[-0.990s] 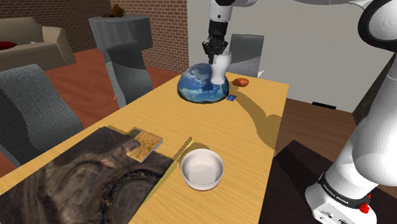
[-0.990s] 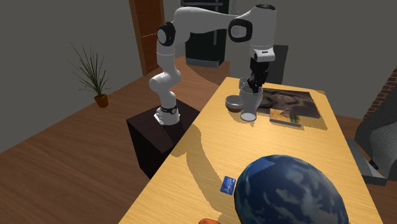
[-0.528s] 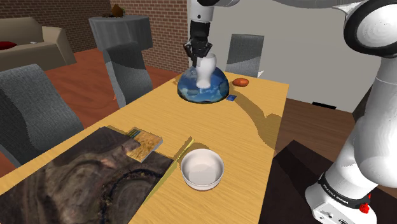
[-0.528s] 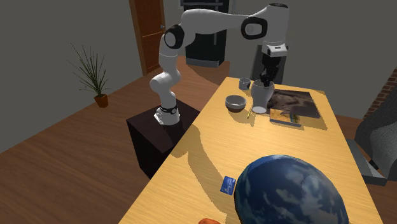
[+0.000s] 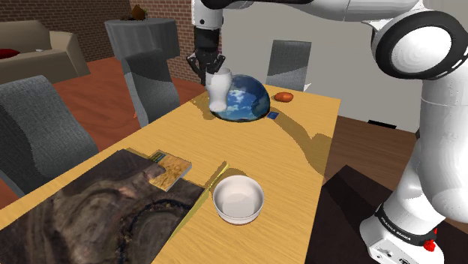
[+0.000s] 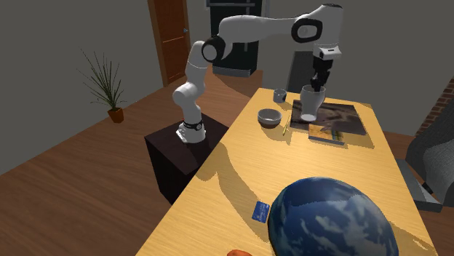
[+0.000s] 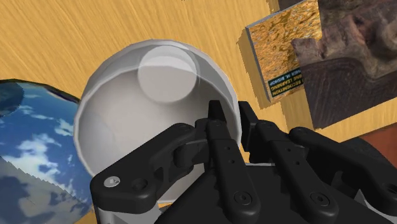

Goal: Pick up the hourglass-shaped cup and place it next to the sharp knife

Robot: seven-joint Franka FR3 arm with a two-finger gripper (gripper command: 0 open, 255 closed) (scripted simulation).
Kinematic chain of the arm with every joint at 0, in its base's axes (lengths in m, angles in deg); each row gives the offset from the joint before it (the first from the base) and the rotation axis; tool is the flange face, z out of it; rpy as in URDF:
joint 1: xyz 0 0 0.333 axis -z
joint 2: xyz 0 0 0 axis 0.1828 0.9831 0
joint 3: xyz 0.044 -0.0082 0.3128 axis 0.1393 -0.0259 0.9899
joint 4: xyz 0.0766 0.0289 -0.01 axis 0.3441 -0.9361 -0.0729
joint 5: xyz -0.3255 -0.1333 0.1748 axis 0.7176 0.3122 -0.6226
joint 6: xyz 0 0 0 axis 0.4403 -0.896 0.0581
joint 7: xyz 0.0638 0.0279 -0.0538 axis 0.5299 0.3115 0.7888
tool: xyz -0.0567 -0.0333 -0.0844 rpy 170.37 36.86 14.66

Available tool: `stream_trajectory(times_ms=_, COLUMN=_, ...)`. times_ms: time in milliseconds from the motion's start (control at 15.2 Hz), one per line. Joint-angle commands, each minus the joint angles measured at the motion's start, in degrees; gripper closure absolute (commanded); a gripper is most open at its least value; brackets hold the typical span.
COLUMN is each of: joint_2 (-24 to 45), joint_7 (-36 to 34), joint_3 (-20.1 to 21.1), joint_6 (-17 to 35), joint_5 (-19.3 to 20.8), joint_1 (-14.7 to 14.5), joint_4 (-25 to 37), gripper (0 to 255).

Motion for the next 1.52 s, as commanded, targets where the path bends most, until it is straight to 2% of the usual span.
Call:
stream_trajectory(times_ms=0, joint_2=4.19, joint_7=-2.19, joint_3=0.52, joint_6=-2.07, joint_5=0.62, joint_1=-1.7, joint_4=6.39, gripper=255)
stream_trajectory(times_ms=66, joint_2=5.4, joint_7=-2.79, joint_3=0.63, joint_6=-2.75, joint_5=0.79, joint_1=-2.24, joint_4=8.3, gripper=255)
stream_trajectory(times_ms=660, joint_2=2.27, joint_7=-2.51, joint_3=0.6, joint_6=6.11, joint_5=0.58, joint_1=-2.01, joint_4=-3.69, gripper=255)
stream_trajectory(times_ms=1452, joint_2=1.34, joint_7=-2.23, joint_3=0.57, joint_6=15.86, joint_5=0.47, joint_1=-1.87, joint_4=-14.38, gripper=255)
